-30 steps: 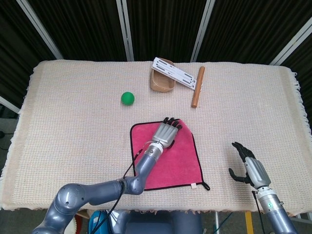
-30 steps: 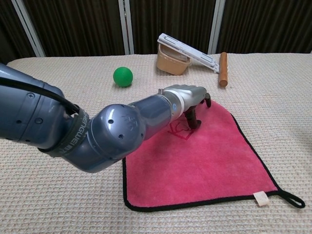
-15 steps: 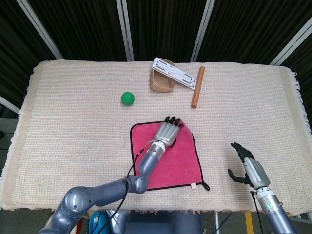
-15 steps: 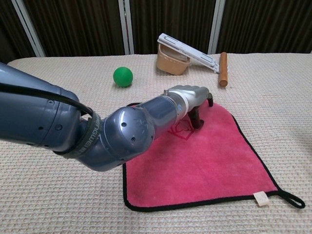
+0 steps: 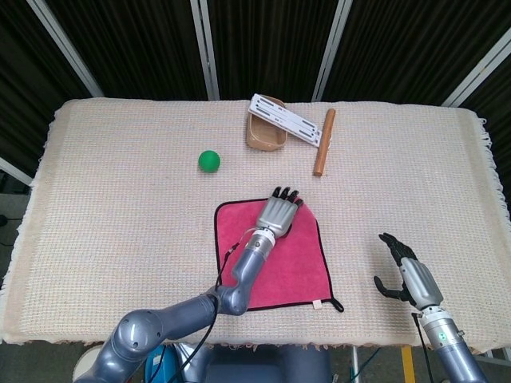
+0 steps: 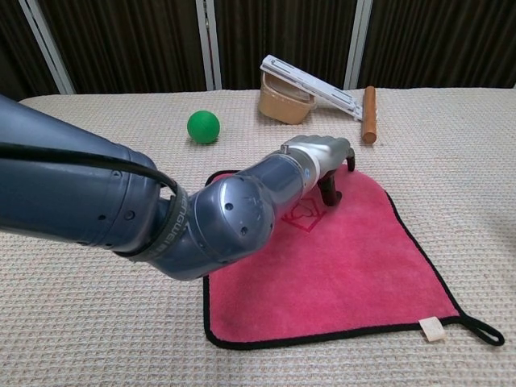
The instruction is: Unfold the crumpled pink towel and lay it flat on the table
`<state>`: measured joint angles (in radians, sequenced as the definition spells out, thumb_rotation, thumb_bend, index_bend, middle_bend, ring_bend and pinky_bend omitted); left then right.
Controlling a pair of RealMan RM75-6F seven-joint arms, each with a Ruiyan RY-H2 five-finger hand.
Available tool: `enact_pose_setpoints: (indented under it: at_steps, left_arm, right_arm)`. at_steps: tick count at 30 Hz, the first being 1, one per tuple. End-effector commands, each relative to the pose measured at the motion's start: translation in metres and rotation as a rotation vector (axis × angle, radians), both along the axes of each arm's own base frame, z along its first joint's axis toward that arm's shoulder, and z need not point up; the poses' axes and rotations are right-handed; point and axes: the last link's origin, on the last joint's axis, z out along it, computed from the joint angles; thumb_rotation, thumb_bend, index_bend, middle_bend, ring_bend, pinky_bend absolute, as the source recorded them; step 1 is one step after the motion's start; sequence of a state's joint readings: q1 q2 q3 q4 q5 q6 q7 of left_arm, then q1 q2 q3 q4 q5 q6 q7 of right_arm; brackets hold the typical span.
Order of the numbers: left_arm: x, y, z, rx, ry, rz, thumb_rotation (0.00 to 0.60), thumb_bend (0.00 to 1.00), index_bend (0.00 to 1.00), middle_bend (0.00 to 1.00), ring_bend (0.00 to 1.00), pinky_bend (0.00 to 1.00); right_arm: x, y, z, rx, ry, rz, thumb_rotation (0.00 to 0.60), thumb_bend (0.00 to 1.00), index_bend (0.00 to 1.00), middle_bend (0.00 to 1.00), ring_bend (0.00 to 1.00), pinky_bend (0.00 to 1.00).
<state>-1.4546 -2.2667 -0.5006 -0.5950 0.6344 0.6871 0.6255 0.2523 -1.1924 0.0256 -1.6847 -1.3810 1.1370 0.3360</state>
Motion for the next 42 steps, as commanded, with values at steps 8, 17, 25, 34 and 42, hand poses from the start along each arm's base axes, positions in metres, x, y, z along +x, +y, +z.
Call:
enact_pose_setpoints:
  at_steps: [8, 17, 25, 34, 42]
  left_arm:
    - [-0.02, 0.017, 0.021, 0.111, -0.067, 0.072, 0.6, 0.5, 0.16, 0.05, 0.0, 0.01]
    - [-0.07, 0.007, 0.065, 0.181, -0.217, 0.078, 0.6, 0.33, 0.16, 0.04, 0.0, 0.01]
    - [-0.158, -0.064, 0.147, 0.197, -0.256, 0.099, 0.6, 0.19, 0.14, 0.04, 0.0, 0.01]
    - [-0.249, -0.151, 0.237, 0.301, -0.193, 0.208, 0.6, 0.13, 0.11, 0.02, 0.0, 0.01]
    - [-0.318, -0.212, 0.28, 0.432, -0.036, 0.237, 0.6, 0.11, 0.1, 0.01, 0.0, 0.0]
  right_arm:
    - [0.002, 0.002, -0.001, 0.002, 0.003, 0.015, 0.6, 0.42, 0.0, 0.0, 0.0, 0.0]
    - [0.002, 0.0, 0.007, -0.042, 0.007, 0.022, 0.6, 0.42, 0.0, 0.0, 0.0, 0.0]
    - [-0.006, -0.004, 0.023, -0.109, 0.104, 0.056, 0.6, 0.42, 0.0, 0.0, 0.0, 0.0]
    - [-0.011, -0.005, 0.033, -0.248, 0.335, 0.11, 0.6, 0.42, 0.0, 0.0, 0.0, 0.0]
    - [-0.007, 0.004, 0.034, -0.292, 0.388, 0.128, 0.6, 0.42, 0.0, 0.0, 0.0, 0.0]
